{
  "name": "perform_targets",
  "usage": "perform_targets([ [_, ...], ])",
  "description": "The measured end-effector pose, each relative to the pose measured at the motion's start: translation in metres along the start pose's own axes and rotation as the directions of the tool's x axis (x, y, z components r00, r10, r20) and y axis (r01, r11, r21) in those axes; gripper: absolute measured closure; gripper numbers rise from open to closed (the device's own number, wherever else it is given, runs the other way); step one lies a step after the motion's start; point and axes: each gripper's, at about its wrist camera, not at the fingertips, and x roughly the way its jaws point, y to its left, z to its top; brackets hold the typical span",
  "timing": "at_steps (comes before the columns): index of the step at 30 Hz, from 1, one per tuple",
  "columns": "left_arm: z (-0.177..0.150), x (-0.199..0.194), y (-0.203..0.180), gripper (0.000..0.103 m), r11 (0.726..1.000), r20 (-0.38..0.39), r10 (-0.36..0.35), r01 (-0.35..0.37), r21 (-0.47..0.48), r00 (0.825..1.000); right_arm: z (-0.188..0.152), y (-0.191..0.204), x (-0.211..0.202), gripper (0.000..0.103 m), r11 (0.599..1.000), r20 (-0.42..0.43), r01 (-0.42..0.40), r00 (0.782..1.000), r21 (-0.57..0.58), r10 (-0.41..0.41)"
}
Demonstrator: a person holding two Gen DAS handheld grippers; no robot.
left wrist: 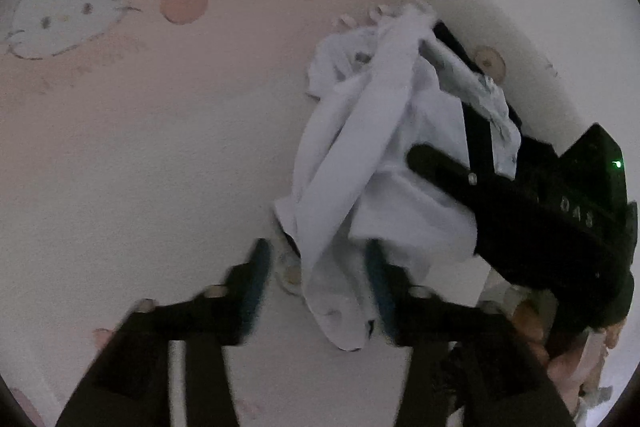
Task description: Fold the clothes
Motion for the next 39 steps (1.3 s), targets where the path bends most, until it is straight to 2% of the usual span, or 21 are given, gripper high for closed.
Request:
perform_targets([
  [1,0.0,-0.006,0.007,0.045,1.0,0.014,-0.008,0.008,-0.017,1.0,-0.003,0.005,0.003,0.095,1.0,-0.015,-0.021,1.0,-0.005,0.021],
  [5,-0.002,-0.021,0.028,0.044,0.993,0.013,-0.045,0.046,-0.108,0.999,-0.015,0.021,0.023,0.095,0.998,-0.095,-0.052,0.994,-0.03,0.049],
  [11,-0.005,-0.038,0.04,0.044,0.982,0.044,-0.038,0.046,-0.182,0.998,-0.047,0.046,0.055,0.095,0.989,-0.203,-0.013,0.979,-0.145,-0.017],
  [15,-0.001,-0.047,0.054,0.044,0.959,0.057,-0.091,0.103,-0.263,0.994,-0.069,0.062,0.077,0.095,0.975,-0.269,0.007,0.961,-0.224,-0.068],
  [18,0.003,-0.037,0.045,0.042,0.948,0.057,-0.096,0.109,-0.3,0.994,-0.072,0.07,0.078,0.092,0.963,-0.256,0.04,0.96,-0.266,-0.11],
  [19,0.005,-0.032,0.04,0.037,0.946,0.054,-0.091,0.103,-0.307,0.994,-0.072,0.072,0.078,0.092,0.96,-0.25,0.052,0.96,-0.274,-0.123],
  [20,0.007,-0.028,0.039,0.034,0.946,0.05,-0.08,0.091,-0.312,0.996,-0.072,0.075,0.076,0.087,0.957,-0.247,0.069,0.958,-0.282,-0.142],
  [21,0.009,-0.026,0.038,0.034,0.946,0.047,-0.072,0.083,-0.315,0.996,-0.072,0.078,0.075,0.064,0.946,-0.24,0.105,0.953,-0.305,-0.184],
  [23,0.008,-0.028,0.04,0.034,0.948,0.04,-0.077,0.085,-0.308,0.996,-0.072,0.087,0.068,0.034,0.915,-0.206,0.182,0.941,-0.36,-0.268],
  [26,0.001,-0.034,0.048,0.033,0.95,0.035,-0.089,0.095,-0.296,0.995,-0.057,0.086,0.036,0.033,0.902,-0.141,0.148,0.965,-0.406,-0.221],
  [27,0.001,-0.032,0.047,0.033,0.952,0.032,-0.088,0.094,-0.292,0.996,-0.054,0.084,0.028,0.029,0.907,-0.118,0.134,0.974,-0.399,-0.196],
  [29,0.001,-0.026,0.041,0.031,0.955,0.019,-0.077,0.079,-0.286,0.997,-0.048,0.075,0.015,0.026,0.92,-0.073,0.126,0.984,-0.372,-0.164],
  [30,0.001,-0.022,0.038,0.031,0.956,0.012,-0.073,0.073,-0.283,0.997,-0.043,0.064,0.011,0.026,0.935,-0.049,0.148,0.984,-0.323,-0.173],
  [34,0.002,-0.007,0.029,0.031,0.962,-0.027,-0.076,0.066,-0.266,0.997,-0.033,0.015,0.01,0.026,0.977,-0.055,0.171,0.982,-0.129,-0.179],
  [36,0.001,0.0,0.027,0.031,0.967,-0.047,-0.032,0.019,-0.253,0.998,-0.031,-0.007,0.018,0.026,0.983,-0.041,0.178,0.983,-0.047,-0.18],
  [39,-0.001,0.006,0.028,0.031,0.971,-0.05,0.042,-0.053,-0.233,0.998,-0.029,-0.015,0.024,0.026,0.984,-0.039,0.177,0.983,-0.029,-0.178],
])
